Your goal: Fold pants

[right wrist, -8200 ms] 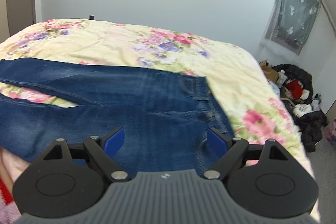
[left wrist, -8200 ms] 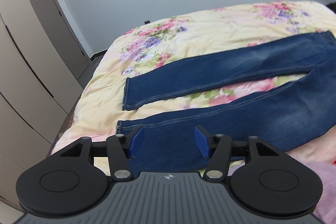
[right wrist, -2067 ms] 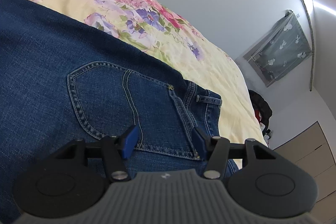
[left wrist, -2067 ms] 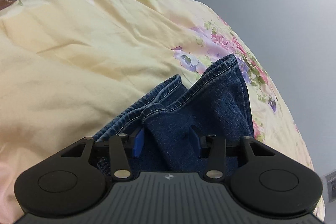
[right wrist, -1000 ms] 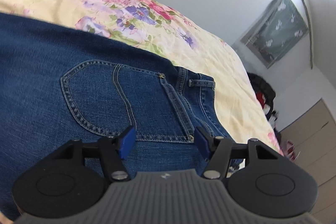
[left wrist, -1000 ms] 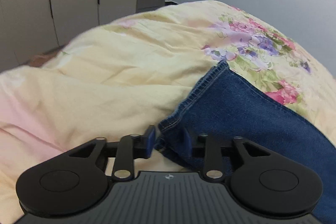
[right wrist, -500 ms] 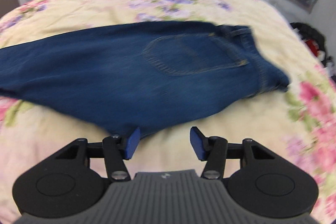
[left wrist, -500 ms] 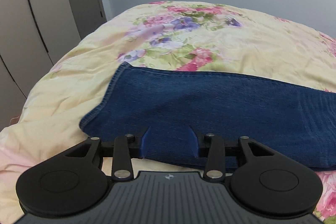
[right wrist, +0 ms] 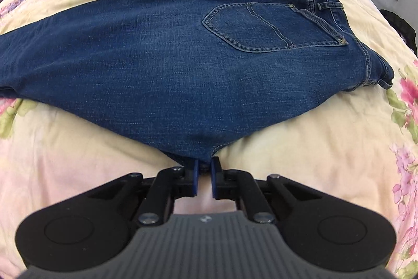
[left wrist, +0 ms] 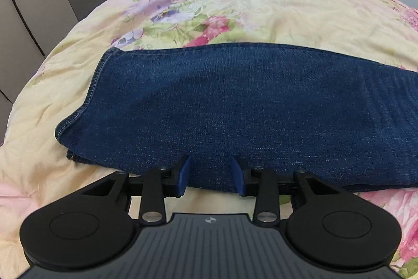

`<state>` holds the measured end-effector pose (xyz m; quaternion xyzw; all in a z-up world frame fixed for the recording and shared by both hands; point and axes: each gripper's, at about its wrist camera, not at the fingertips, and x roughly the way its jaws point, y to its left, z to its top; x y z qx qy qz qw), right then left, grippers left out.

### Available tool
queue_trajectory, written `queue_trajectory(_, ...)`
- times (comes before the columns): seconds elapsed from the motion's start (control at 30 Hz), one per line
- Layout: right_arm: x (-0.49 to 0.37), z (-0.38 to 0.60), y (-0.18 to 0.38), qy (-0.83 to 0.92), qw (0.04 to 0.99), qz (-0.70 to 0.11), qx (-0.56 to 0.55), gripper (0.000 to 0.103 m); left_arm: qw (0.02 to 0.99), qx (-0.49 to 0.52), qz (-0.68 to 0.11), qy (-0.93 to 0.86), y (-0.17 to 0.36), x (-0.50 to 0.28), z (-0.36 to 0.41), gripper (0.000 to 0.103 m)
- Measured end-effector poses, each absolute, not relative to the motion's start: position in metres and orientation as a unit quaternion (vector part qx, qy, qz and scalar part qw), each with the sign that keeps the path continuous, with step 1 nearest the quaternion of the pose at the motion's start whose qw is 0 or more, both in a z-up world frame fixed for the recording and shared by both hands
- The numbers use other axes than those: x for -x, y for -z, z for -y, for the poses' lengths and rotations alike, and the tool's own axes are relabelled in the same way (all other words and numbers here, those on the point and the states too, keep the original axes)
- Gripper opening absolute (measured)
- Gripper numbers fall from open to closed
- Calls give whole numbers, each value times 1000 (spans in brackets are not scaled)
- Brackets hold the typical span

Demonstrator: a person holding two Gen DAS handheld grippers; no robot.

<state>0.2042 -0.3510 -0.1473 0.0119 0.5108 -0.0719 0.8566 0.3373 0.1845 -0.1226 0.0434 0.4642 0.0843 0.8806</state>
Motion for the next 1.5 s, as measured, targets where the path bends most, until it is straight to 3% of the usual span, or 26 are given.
queue_trajectory(0.17, -196, 359, 134, 62, 849, -523, -30, 6, 886, -27, -453, -93, 107, -328, -181, 37)
queue_trajectory(0.37, -191, 349, 98, 24, 885, -464, -24, 10, 914, -3, -403, 43, 80, -306, -121, 37)
queue_trajectory(0.73, -266, 249, 116, -69, 913, -400, -41, 10, 888, -10, -426, 173, 135, -308, -18, 34)
queue_trajectory(1.0, -262, 225, 156, -63, 904, -423, 25, 10, 870, -17, -451, 197, 158, -300, -18, 33)
queue_trajectory(1.27, -254, 255, 129, -70, 902, -427, -3, 10, 885, 28, -433, 170, 121, -302, -63, 32)
queue_trajectory(1.5, -246, 363, 97, 34, 911, -410, -45, 10, 905, 74, -412, 72, 91, -312, -143, 37)
